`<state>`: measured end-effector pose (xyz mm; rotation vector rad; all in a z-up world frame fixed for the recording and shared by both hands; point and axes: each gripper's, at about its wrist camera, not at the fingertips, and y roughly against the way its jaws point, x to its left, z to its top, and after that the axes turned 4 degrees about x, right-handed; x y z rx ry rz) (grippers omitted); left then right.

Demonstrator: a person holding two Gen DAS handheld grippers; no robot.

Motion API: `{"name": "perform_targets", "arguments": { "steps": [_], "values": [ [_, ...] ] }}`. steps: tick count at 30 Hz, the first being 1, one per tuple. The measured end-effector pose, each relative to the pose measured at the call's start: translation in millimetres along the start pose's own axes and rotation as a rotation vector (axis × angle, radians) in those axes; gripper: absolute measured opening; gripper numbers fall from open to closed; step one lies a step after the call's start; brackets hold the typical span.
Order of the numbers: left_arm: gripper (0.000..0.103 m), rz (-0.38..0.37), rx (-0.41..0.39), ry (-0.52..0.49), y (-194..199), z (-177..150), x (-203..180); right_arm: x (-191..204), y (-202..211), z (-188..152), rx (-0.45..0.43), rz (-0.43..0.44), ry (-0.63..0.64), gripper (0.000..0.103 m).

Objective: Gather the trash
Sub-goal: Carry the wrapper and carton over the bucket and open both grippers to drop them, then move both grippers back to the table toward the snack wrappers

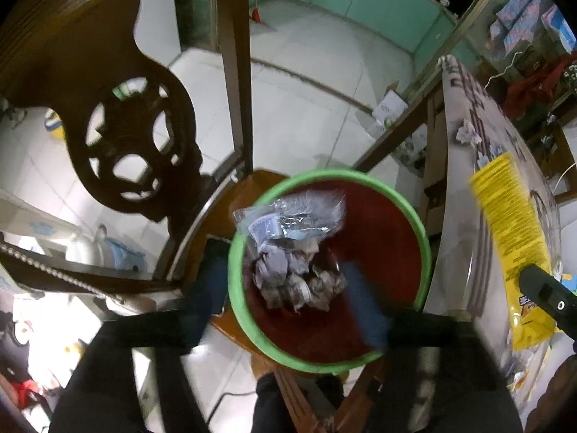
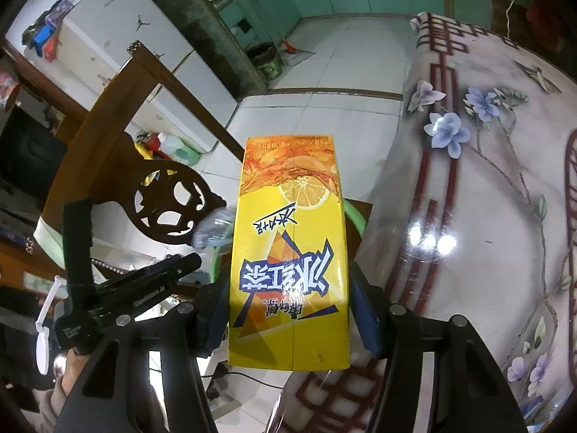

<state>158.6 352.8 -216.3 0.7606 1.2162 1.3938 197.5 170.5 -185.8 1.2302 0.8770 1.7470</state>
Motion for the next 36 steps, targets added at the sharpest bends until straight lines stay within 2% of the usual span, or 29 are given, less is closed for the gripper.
{"name": "perform_targets", "arguments": {
  "steps": [9, 16, 21, 25, 30, 36],
  "values": [
    [0.075, -0.043, -0.029, -0.032, 20.0, -5.6, -14.1, -5.1, 30.5, -3.9, -0.078, -0.005, -0.017, 0.058],
    [0.075, -0.073, -0.049, -0.126, 35.6, -18.9, -49.0, -24.6, 73.2, -21.0, -0.165, -0.016, -0.061, 0.058],
    [0.075, -0.097, -0.077, -0.195, 54.1, -31.1, -84.4, -52.7, 104.5, -43.1, -0.206, -0.052, -0.095, 0.059],
    [0.075, -0.123, -0.095, -0.244, 68.2, -44.4, -116.2, -82.2, 131.8, -66.5, -0.229, -0.094, -0.112, 0.059],
    [0.075, -0.163, -0.105, -0.328, 81.5, -71.6, -169.0, -138.6, 167.3, -106.3, -0.231, -0.161, -0.165, 0.059],
    [0.075, -0.209, -0.064, -0.429, 77.6, -110.9, -233.2, -229.9, 201.2, -171.3, -0.186, -0.251, -0.293, 0.063]
  ]
}}
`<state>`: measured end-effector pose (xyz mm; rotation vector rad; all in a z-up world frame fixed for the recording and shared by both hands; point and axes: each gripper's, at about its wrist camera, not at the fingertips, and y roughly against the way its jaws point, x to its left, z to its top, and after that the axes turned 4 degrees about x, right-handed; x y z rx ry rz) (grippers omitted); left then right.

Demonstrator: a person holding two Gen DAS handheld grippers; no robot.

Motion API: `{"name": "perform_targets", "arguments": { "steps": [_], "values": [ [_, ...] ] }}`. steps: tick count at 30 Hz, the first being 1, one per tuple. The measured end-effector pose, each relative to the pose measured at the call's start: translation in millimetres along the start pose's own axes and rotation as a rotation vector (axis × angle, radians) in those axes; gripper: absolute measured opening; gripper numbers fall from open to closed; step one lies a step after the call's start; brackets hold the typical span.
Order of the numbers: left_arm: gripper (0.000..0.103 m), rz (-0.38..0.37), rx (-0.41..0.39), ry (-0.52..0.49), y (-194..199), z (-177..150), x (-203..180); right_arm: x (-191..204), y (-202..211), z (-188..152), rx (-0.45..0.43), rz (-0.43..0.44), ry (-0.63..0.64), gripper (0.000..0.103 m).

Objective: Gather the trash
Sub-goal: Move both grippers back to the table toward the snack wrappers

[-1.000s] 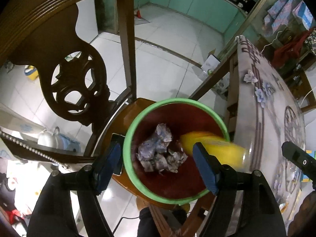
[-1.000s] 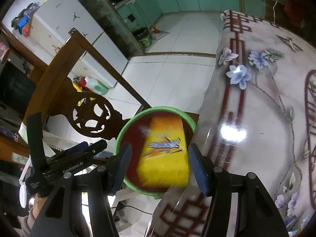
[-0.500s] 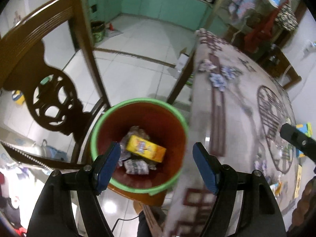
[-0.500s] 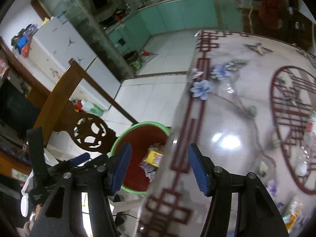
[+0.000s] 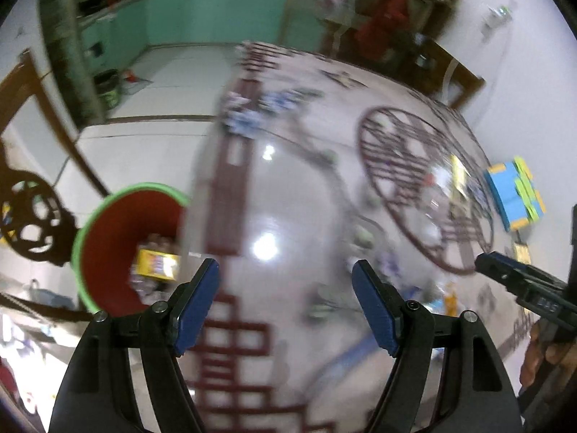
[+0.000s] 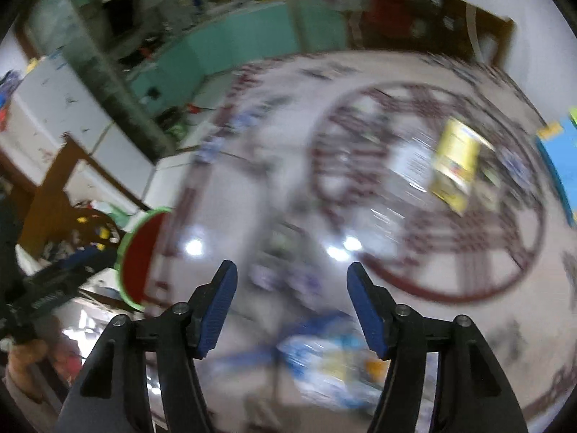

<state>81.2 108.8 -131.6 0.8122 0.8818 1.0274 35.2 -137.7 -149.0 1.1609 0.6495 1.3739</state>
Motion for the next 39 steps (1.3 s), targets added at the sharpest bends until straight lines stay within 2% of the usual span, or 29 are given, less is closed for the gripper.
{"name": "perform_targets", "arguments": {
  "steps": [4, 8, 13, 15, 16, 17, 18, 22, 26, 30, 37, 38, 39],
  "values": [
    [0.075, -0.032, 0.047, -0.058, -17.3, -12.1, -46.1, -59.8, -1.1, -21.6, 0.049, -0.036, -0.078, 0.063],
    [0.075, -0.076, 0.111, -0.102, -40.5, -30.5, -86.9, -93.0, -13.2, -39.7, 0.113, 0.005, -0.132, 0.063],
    [0.075, -0.057, 0.158, -0.117, -54.9, -48.5, -111.1, -94.2, -35.6, -45.6, 0.139, 0.062, -0.112, 0.063],
    [0.075, -0.043, 0.165, -0.111, -56.6, -53.4, -112.8, -84.4, -45.2, -43.6, 0.143, 0.106, -0.053, 0.063],
    [0.075, -0.040, 0.168, -0.106, -57.6, -55.0, -113.7, -77.5, -49.7, -44.7, 0.155, 0.101, -0.025, 0.062],
    [0.075, -0.037, 0.171, -0.100, -58.0, -56.5, -114.8, -72.1, -57.2, -47.3, 0.178, 0.092, 0.009, 0.046],
    [0.075, -0.035, 0.172, -0.098, -57.8, -57.6, -116.1, -67.3, -64.4, -49.6, 0.205, 0.081, 0.034, 0.015],
    [0.075, -0.032, 0.167, -0.100, -57.9, -59.9, -121.2, -72.4, -60.7, -49.7, 0.184, 0.111, 0.043, 0.005],
    [0.075, -0.050, 0.182, -0.082, -65.9, -60.0, -123.1, -89.0, -33.9, -43.7, 0.109, 0.150, 0.019, 0.005],
    [0.075, -0.060, 0.212, -0.089, -77.9, -62.3, -130.1, -111.7, -13.3, -36.9, 0.053, 0.130, -0.040, 0.005],
    [0.075, -0.107, 0.274, -0.135, -95.2, -72.9, -151.4, -132.9, -3.1, -32.5, 0.057, 0.135, -0.117, 0.005],
    [0.073, -0.107, 0.281, -0.149, -99.1, -75.2, -155.0, -132.0, -4.2, -32.1, 0.056, 0.137, -0.121, 0.005],
    [0.061, -0.101, 0.286, -0.165, -102.9, -77.6, -157.6, -131.4, -3.8, -32.4, 0.055, 0.139, -0.125, 0.005]
  ]
}}
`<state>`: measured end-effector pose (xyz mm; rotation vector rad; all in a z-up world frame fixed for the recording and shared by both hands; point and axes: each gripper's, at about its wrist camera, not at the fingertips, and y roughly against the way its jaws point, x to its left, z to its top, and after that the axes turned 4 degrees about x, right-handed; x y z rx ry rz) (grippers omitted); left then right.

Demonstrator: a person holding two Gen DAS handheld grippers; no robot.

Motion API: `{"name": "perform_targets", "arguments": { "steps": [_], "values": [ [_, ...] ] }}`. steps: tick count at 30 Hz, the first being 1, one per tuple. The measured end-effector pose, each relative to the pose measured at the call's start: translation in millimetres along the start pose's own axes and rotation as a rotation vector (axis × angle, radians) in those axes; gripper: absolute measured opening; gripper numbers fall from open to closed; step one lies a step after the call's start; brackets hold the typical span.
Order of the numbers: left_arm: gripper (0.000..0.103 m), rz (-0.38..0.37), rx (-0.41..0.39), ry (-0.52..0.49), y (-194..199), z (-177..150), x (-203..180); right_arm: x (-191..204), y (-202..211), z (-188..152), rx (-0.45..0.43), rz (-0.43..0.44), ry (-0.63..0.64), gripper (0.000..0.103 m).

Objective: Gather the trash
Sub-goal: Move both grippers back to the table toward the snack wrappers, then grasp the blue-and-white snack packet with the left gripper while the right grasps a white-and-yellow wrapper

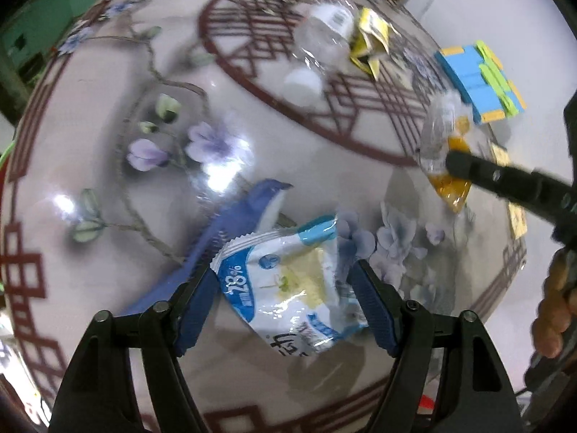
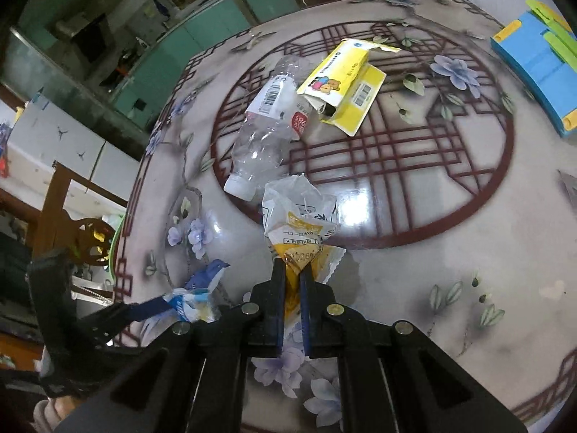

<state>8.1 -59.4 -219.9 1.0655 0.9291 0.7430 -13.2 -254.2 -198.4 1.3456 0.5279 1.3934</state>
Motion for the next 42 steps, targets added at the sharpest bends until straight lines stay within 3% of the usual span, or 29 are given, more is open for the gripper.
{"name": "perform_targets", "arguments": {
  "steps": [2, 3, 4, 5, 6, 11, 16, 21, 23, 24, 26, 28, 29, 30, 33, 36, 39, 41, 42],
  "values": [
    [0.055, 0.023, -0.014, -0.045, -4.0, -1.1, -6.1, 3.3, -2.7, 0.0, 0.004, -0.001, -0.003, 0.005],
    [0.047, 0.020, -0.010, -0.055, -4.2, -0.8, -7.5, 3.6, -3.1, -0.6, 0.009, -0.008, -0.002, 0.005],
    [0.029, -0.001, -0.007, -0.049, -2.6, 0.6, -6.7, 3.6, -3.1, -1.7, 0.012, -0.017, 0.000, 0.005],
    [0.003, -0.015, -0.014, -0.032, 1.8, 2.8, -3.7, 5.6, -4.5, -2.3, 0.015, -0.025, 0.003, 0.005],
    [0.000, -0.009, -0.008, -0.021, 4.4, 4.8, -0.2, 7.8, -5.2, -3.0, 0.015, -0.021, 0.004, 0.005],
    [0.000, -0.007, -0.102, 0.028, 43.9, 11.8, 25.3, 34.2, 1.8, 0.0, -0.017, 0.000, 0.042, 0.005],
    [0.000, 0.028, -0.183, 0.022, 84.3, 19.7, 46.9, 71.8, 20.8, 10.9, -0.123, -0.010, 0.130, 0.005],
    [0.000, 0.019, -0.181, -0.041, 90.5, 22.9, 44.5, 51.5, 53.9, 24.2, -0.201, -0.052, 0.065, 0.005],
    [0.002, -0.019, -0.169, -0.082, 88.9, 22.1, 34.3, 36.3, 73.6, 25.8, -0.238, -0.098, 0.043, 0.005],
    [0.007, -0.050, -0.157, -0.115, 85.4, 23.5, 24.9, 27.8, 81.3, 25.5, -0.249, -0.115, 0.029, 0.005],
    [0.029, -0.136, -0.140, -0.210, 79.8, 20.0, 2.4, 8.7, 92.6, 21.0, -0.257, -0.156, -0.009, 0.005],
    [0.088, -0.246, -0.118, -0.333, 70.8, 11.1, -29.7, -9.9, 99.6, 14.8, -0.248, -0.190, -0.043, 0.005],
    [0.091, -0.285, -0.112, -0.384, 67.5, 6.3, -43.0, -22.3, 103.4, 8.0, -0.238, -0.211, -0.067, 0.005],
    [0.091, -0.320, -0.097, -0.462, 60.6, -1.1, -61.7, -31.1, 106.5, 2.0, -0.232, -0.227, -0.083, 0.005],
    [0.091, -0.323, 0.001, -0.644, 30.6, -21.3, -107.9, -61.1, 119.2, -16.7, -0.223, -0.294, -0.137, 0.005],
    [0.091, -0.329, 0.128, -0.733, -5.4, -40.9, -135.6, -94.3, 138.5, -33.6, -0.236, -0.321, -0.220, 0.006],
    [0.087, -0.315, 0.208, -0.756, -35.6, -55.3, -152.0, -115.8, 153.6, -47.3, -0.258, -0.329, -0.282, 0.006],
    [0.069, -0.291, 0.182, -0.784, -41.6, -63.8, -159.7, -121.7, 156.8, -51.9, -0.261, -0.330, -0.297, 0.006],
    [0.040, -0.270, 0.173, -0.818, -42.9, -67.7, -164.4, -122.4, 156.8, -53.2, -0.259, -0.328, -0.298, 0.006]
  ]
}}
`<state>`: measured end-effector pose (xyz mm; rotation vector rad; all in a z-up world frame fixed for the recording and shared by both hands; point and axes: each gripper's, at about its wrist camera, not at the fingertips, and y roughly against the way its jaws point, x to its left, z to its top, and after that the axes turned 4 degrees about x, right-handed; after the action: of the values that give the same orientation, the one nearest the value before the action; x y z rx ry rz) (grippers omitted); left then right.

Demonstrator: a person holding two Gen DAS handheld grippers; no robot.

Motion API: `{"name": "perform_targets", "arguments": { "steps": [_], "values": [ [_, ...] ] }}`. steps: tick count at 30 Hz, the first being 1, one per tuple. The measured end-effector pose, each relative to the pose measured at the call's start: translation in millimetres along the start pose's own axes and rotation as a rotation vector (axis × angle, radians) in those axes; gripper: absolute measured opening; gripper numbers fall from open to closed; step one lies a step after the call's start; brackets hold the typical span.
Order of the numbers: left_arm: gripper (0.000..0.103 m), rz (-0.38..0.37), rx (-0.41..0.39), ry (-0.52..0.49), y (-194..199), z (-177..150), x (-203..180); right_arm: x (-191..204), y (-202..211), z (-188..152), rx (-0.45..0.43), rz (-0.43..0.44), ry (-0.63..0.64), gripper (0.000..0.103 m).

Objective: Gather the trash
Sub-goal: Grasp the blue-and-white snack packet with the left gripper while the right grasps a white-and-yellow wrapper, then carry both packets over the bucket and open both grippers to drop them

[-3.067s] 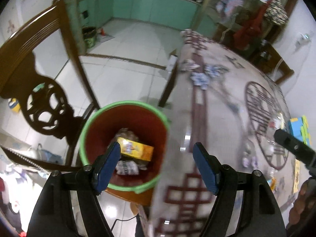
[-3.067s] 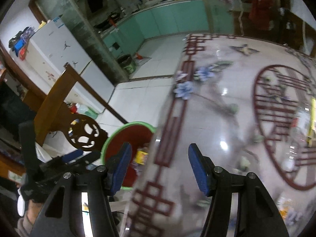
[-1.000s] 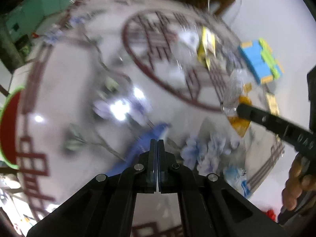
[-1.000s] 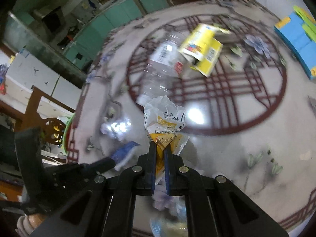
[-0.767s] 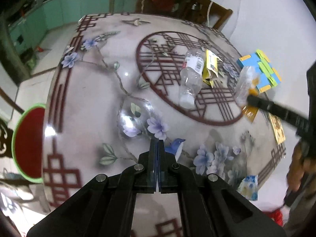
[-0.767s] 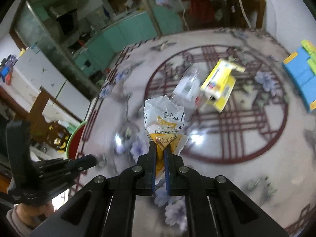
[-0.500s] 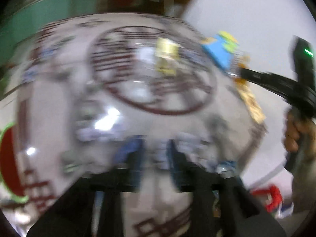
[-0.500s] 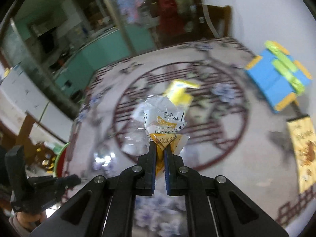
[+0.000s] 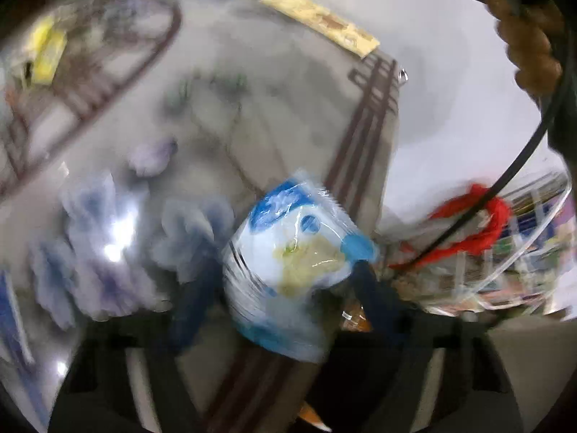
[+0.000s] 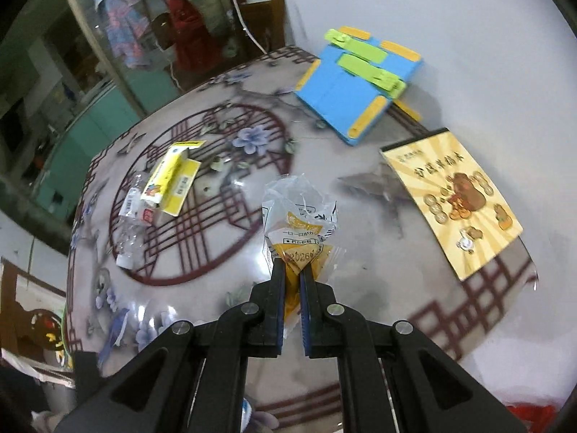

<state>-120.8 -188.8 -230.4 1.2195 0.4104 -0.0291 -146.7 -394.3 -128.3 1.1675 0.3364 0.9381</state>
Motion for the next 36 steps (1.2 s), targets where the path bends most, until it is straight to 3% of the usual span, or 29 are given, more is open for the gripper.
{"name": "perform_targets", "arguments": {
  "steps": [1, 4, 8, 10, 13, 17, 20, 27, 36],
  "values": [
    [0.015, 0.007, 0.005, -0.016, -0.7, -0.7, -2.6, -0.3, -0.6, -0.7, 0.003, 0.003, 0.003, 0.006],
    [0.013, 0.016, 0.020, 0.020, -1.9, 4.8, 4.8, 7.0, -4.6, -1.8, 0.011, 0.019, 0.023, 0.006],
    [0.011, 0.102, -0.085, 0.171, 32.4, -1.0, 35.2, 36.6, -11.7, 1.7, 0.011, 0.074, 0.076, 0.006],
    [0.011, 0.150, -0.174, 0.301, 66.8, -5.5, 59.7, 55.4, -14.2, 4.1, 0.008, 0.101, 0.110, 0.006],
    [0.011, 0.191, -0.280, 0.415, 115.2, -18.9, 91.5, 96.4, -18.1, 8.2, -0.001, 0.158, 0.176, 0.006],
    [0.011, 0.268, -0.381, 0.488, 171.9, -39.7, 123.2, 164.2, -20.2, 8.3, -0.018, 0.233, 0.284, 0.006],
    [0.011, 0.276, -0.449, 0.553, 201.2, -55.4, 144.7, 205.8, -21.4, 4.8, -0.017, 0.284, 0.335, 0.006],
    [0.011, 0.313, -0.515, 0.636, 236.1, -93.0, 176.6, 284.8, -23.4, -13.5, -0.010, 0.335, 0.433, 0.006],
    [0.011, 0.321, -0.550, 0.725, 265.7, -151.6, 216.8, 352.4, -34.1, -39.2, 0.023, 0.352, 0.487, 0.006]
  ]
}}
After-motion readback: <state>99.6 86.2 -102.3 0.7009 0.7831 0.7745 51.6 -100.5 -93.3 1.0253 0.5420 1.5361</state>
